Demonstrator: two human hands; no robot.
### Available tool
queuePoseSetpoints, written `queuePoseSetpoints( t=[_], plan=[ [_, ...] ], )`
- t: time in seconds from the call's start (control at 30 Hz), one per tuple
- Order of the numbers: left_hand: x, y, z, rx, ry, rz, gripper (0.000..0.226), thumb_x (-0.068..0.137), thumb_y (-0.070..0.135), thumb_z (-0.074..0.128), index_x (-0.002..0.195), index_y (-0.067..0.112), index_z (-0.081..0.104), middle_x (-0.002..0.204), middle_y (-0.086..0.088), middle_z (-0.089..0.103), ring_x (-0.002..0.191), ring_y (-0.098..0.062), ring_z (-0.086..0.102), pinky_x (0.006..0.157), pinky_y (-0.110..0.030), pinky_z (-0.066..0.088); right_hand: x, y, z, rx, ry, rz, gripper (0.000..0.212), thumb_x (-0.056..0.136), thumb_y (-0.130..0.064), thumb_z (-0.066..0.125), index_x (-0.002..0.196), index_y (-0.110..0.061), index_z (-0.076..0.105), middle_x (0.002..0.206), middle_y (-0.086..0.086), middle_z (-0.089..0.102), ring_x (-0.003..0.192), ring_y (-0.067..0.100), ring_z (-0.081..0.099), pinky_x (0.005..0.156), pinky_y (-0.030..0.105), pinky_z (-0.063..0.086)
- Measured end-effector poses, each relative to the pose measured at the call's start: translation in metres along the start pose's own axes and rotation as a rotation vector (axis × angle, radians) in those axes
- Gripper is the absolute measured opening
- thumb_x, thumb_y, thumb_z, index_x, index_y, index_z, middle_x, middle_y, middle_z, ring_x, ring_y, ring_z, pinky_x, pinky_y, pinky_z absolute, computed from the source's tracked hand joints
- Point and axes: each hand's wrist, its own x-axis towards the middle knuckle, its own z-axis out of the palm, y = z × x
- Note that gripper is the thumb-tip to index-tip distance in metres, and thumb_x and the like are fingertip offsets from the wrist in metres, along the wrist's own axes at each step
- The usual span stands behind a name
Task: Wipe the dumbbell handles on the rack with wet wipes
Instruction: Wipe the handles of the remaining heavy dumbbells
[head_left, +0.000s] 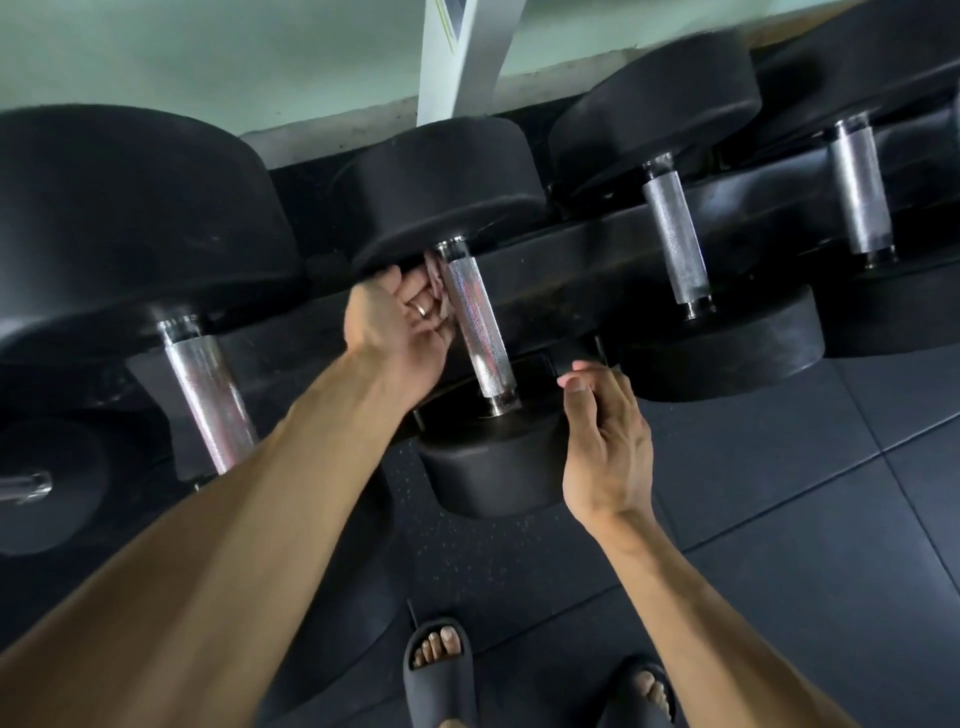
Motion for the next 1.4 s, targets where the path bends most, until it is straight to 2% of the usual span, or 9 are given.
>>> queuePoseSetpoints(
  t=[0.17, 0.3, 0.43, 0.53, 0.63, 0.87, 1.0, 1.23, 1.4],
  plan=[
    [-0.02, -0.008, -0.016, 0.147, -0.053, -0.028, 0.044, 0.105, 0.028, 0.035, 0.119, 0.001, 0.066, 0.111, -0.012, 0.073, 0.106, -0.025, 0.068, 0.094, -0.037, 0.051, 0.0, -0.001, -0.001, 0.008, -0.003, -0.014, 0.041, 0.085, -0.055, 0.025, 0.092, -0.032, 0.058, 0.113, -0.015, 0.056, 0.109, 0.01, 0.052, 0.088, 0.032, 0.04],
    [-0.006, 0.004, -0.001, 0.013, -0.032, 0.059, 0.039, 0.105, 0.024, 0.038, 0.123, 0.001, 0.064, 0.119, -0.012, 0.071, 0.112, -0.025, 0.065, 0.098, -0.037, 0.051, 0.001, -0.001, -0.001, 0.015, -0.003, -0.004, 0.04, 0.085, -0.056, 0.025, 0.09, -0.033, 0.057, 0.115, -0.016, 0.057, 0.109, 0.01, 0.053, 0.087, 0.033, 0.042],
    [-0.02, -0.015, -0.02, 0.216, -0.026, 0.023, 0.038, 0.104, 0.026, 0.043, 0.121, 0.002, 0.066, 0.112, -0.013, 0.073, 0.096, -0.022, 0.071, 0.086, -0.035, 0.054, 0.0, -0.001, -0.002, 0.018, -0.015, -0.008, 0.038, 0.085, -0.053, 0.026, 0.09, -0.033, 0.057, 0.104, -0.016, 0.056, 0.103, 0.012, 0.053, 0.083, 0.032, 0.04],
    [-0.032, -0.017, -0.028, 0.365, -0.079, 0.034, 0.024, 0.1, 0.02, 0.055, 0.101, 0.004, 0.072, 0.09, -0.012, 0.073, 0.082, -0.022, 0.068, 0.075, -0.034, 0.06, 0.0, -0.002, -0.003, 0.009, -0.017, -0.016, 0.041, 0.086, -0.053, 0.025, 0.091, -0.029, 0.058, 0.099, -0.015, 0.055, 0.099, 0.013, 0.053, 0.082, 0.032, 0.039],
    [-0.013, -0.002, -0.008, 0.262, 0.006, 0.159, 0.004, 0.09, 0.008, 0.068, 0.091, 0.009, 0.072, 0.08, -0.005, 0.072, 0.073, -0.017, 0.066, 0.067, -0.031, 0.059, 0.0, -0.002, -0.002, 0.016, -0.028, 0.001, 0.037, 0.084, -0.054, 0.025, 0.089, -0.035, 0.056, 0.113, -0.016, 0.056, 0.109, 0.013, 0.053, 0.087, 0.033, 0.041],
    [-0.022, -0.029, -0.012, 0.431, 0.133, 0.215, 0.02, 0.078, -0.013, 0.073, 0.078, 0.007, 0.07, 0.067, -0.001, 0.073, 0.061, -0.011, 0.071, 0.061, -0.022, 0.057, 0.001, 0.001, -0.003, 0.017, -0.029, -0.008, 0.042, 0.085, -0.053, 0.026, 0.09, -0.027, 0.06, 0.104, -0.011, 0.057, 0.103, 0.014, 0.053, 0.086, 0.034, 0.042],
    [-0.006, -0.007, 0.004, 0.325, 0.202, 0.294, 0.017, 0.075, -0.007, 0.079, 0.075, 0.008, 0.071, 0.071, -0.005, 0.075, 0.062, -0.012, 0.072, 0.062, -0.024, 0.057, 0.002, 0.002, -0.002, 0.03, -0.029, 0.001, 0.031, 0.085, -0.054, 0.027, 0.085, -0.039, 0.054, 0.114, -0.012, 0.058, 0.108, 0.014, 0.054, 0.089, 0.036, 0.044],
    [-0.024, -0.027, -0.006, 0.347, 0.166, 0.145, 0.018, 0.075, -0.009, 0.078, 0.086, 0.0, 0.068, 0.062, -0.009, 0.07, 0.046, -0.012, 0.058, 0.05, -0.021, 0.051, 0.002, 0.001, -0.002, 0.048, -0.022, 0.007, 0.034, 0.083, -0.054, 0.028, 0.085, -0.035, 0.057, 0.107, -0.012, 0.058, 0.104, 0.014, 0.053, 0.086, 0.033, 0.04],
    [-0.006, -0.003, 0.015, 0.277, 0.243, 0.275, 0.015, 0.075, -0.007, 0.079, 0.08, 0.005, 0.072, 0.063, -0.006, 0.071, 0.045, -0.01, 0.06, 0.049, -0.02, 0.048, 0.003, 0.001, 0.0, 0.039, -0.019, 0.009, 0.047, 0.082, -0.058, 0.03, 0.098, -0.029, 0.062, 0.118, -0.013, 0.058, 0.112, 0.013, 0.054, 0.092, 0.036, 0.043]
  ],
)
